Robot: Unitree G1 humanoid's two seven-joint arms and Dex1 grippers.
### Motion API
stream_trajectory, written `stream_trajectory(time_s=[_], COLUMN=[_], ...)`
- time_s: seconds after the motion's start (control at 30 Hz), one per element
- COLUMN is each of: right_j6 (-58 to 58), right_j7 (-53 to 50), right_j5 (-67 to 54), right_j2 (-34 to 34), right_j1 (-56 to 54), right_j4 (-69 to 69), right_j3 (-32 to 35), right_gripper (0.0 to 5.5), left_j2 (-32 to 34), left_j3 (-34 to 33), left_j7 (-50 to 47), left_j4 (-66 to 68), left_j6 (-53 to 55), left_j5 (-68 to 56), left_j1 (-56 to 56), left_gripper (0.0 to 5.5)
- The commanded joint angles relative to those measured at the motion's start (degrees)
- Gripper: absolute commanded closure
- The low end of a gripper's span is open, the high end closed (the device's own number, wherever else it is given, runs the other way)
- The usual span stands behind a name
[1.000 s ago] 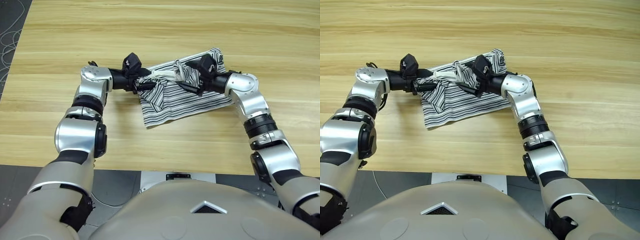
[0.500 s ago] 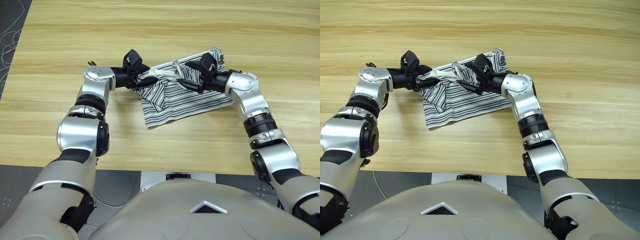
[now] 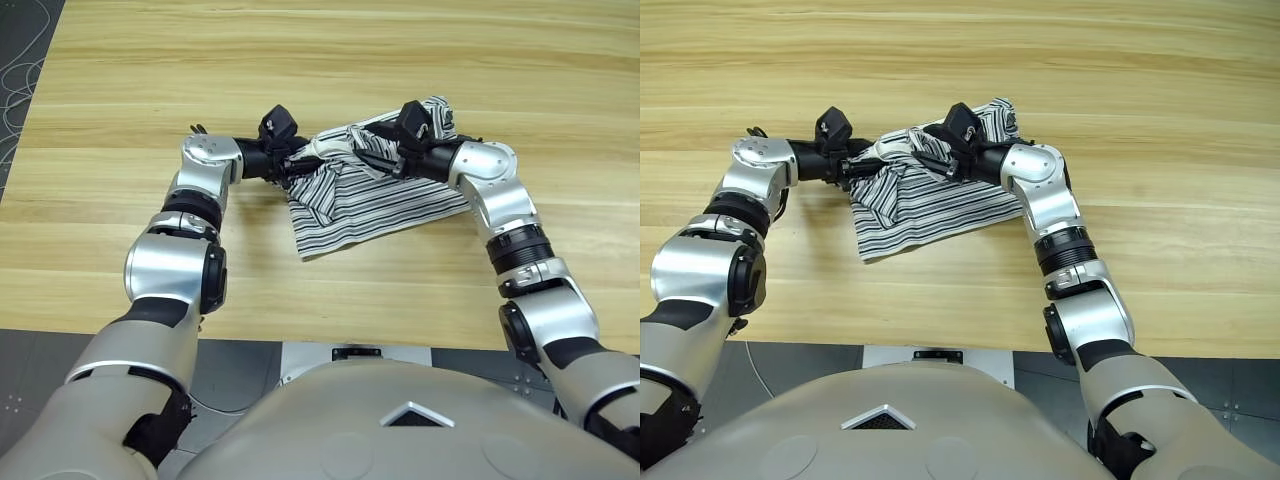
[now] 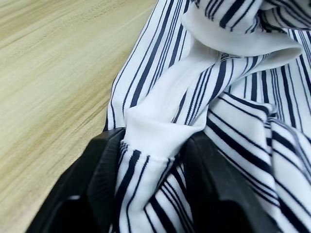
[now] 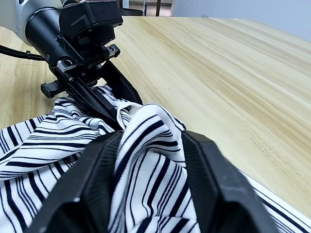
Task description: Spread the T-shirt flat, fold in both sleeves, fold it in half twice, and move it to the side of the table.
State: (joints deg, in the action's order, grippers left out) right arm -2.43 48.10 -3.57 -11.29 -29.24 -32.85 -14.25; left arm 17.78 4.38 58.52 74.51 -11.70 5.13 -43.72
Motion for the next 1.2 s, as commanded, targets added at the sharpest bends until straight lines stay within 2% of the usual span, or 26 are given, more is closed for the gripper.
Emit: stream_trajectory(time_s=[0.03, 0.27, 0.6, 0.77, 0.93, 1.07, 1.2], right_j6=[0.7, 1.1, 1.1, 2.1, 4.6, 4.9, 5.5], right_j7=[-0.4, -0.7, -1.2, 2.3, 9.0, 11.9, 16.2], right_j5=[0.3, 0.2, 0.3, -1.1, -3.1, -3.3, -3.7], right_j2=[0.5, 0.3, 0.4, -4.2, -13.4, -16.7, -19.2], right_j1=[-0.1, 0.8, 1.0, 2.6, 4.4, 4.3, 6.4], right_j4=[0.1, 0.9, 0.9, 5.7, 12.4, 13.2, 16.1], right_j3=[0.3, 0.4, 0.4, 1.6, 4.5, 5.0, 3.6], right_gripper=[4.13, 5.37, 5.4, 5.4, 5.4, 5.4, 5.4], left_j2=[-0.4, -0.5, 0.3, 2.7, 5.4, 6.9, 9.3], left_j3=[0.2, 0.1, -0.1, 3.3, 7.0, 8.5, 10.6], left_j7=[1.1, 1.2, 1.1, 6.1, 14.6, 17.6, 18.6], left_j4=[0.4, 0.3, 0.0, -4.3, -20.1, -36.1, -44.4], left_j6=[1.1, 1.1, 0.3, -8.3, -14.0, -9.4, -6.2], left_j5=[0.6, 0.6, 0.8, 2.8, 0.6, -2.5, -2.7], left_j1=[1.3, 1.6, 1.6, 4.4, 11.9, 16.9, 20.5], left_gripper=[4.15, 5.11, 5.27, 5.27, 5.27, 5.27, 5.27])
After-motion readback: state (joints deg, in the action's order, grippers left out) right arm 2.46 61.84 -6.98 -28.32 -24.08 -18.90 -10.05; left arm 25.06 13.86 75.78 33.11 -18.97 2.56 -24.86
